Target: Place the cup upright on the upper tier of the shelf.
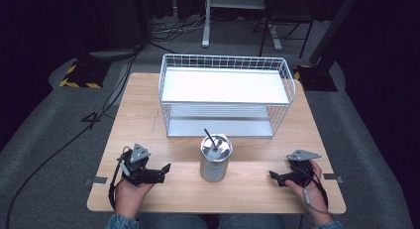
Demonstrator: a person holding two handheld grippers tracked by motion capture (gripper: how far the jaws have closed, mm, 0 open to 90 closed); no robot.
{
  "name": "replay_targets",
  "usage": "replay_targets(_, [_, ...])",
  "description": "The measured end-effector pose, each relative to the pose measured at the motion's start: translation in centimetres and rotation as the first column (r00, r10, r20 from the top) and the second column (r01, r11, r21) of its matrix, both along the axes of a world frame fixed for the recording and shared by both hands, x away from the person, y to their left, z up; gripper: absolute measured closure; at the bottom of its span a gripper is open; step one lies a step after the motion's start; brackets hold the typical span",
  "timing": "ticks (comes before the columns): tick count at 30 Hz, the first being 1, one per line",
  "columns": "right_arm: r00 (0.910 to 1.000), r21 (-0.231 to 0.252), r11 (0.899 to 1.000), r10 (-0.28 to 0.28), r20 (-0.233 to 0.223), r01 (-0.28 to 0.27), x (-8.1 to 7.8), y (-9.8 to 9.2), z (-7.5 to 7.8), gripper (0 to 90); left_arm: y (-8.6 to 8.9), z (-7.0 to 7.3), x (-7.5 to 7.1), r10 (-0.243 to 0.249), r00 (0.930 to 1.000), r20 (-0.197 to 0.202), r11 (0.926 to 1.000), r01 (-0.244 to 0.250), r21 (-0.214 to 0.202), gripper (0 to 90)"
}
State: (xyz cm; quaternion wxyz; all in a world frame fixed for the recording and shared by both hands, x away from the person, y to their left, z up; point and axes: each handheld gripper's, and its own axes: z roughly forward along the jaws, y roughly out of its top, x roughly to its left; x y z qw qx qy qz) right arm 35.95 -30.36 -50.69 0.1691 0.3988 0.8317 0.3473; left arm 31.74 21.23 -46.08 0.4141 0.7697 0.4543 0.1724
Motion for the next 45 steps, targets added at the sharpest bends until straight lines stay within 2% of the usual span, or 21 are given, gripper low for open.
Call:
replay_targets(5, [1.0000, 0.000, 1.000, 0.000, 0.000, 0.000, 0.0, 0.0, 0.0, 0.1, -0.2, 0.8, -0.4, -0.021, 0.9991, 0.037, 0.9992, 0.022, -0.033, 0.0])
replay_targets(19, [1.0000, 0.000, 1.000, 0.000, 0.000, 0.000, 0.0, 0.0, 0.0, 0.1, -1.2, 2.6, -1.3, -0.049, 0.9946, 0.091, 0.9948, 0.057, -0.084, 0.0])
replay_targets(26, [1.0000, 0.000, 1.000, 0.000, 0.000, 0.000, 0.0, 0.0, 0.0, 0.1, -1.8, 3.2, -1.7, -0.076, 0.9912, 0.108, 0.9928, 0.086, -0.083, 0.0])
replay_targets(30, [1.0000, 0.000, 1.000, 0.000, -0.001, 0.000, 0.0, 0.0, 0.0, 0.1, -2.8, 3.8, -1.8, -0.112, 0.9852, 0.130, 0.9900, 0.122, -0.072, 0.0])
replay_targets(35, [1.0000, 0.000, 1.000, 0.000, 0.000, 0.000, 0.0, 0.0, 0.0, 0.1, -3.7, 4.4, -1.9, -0.139, 0.9792, 0.148, 0.9854, 0.151, -0.078, 0.0])
replay_targets(43, [1.0000, 0.000, 1.000, -0.001, 0.000, 0.001, 0.0, 0.0, 0.0, 0.1, -5.3, 5.1, -1.9, -0.186, 0.9671, 0.174, 0.9733, 0.205, -0.102, 0.0])
replay_targets(45, [1.0000, 0.000, 1.000, 0.000, 0.000, 0.000, 0.0, 0.0, 0.0, 0.1, -5.8, 5.2, -1.8, -0.202, 0.9628, 0.179, 0.9703, 0.222, -0.097, 0.0])
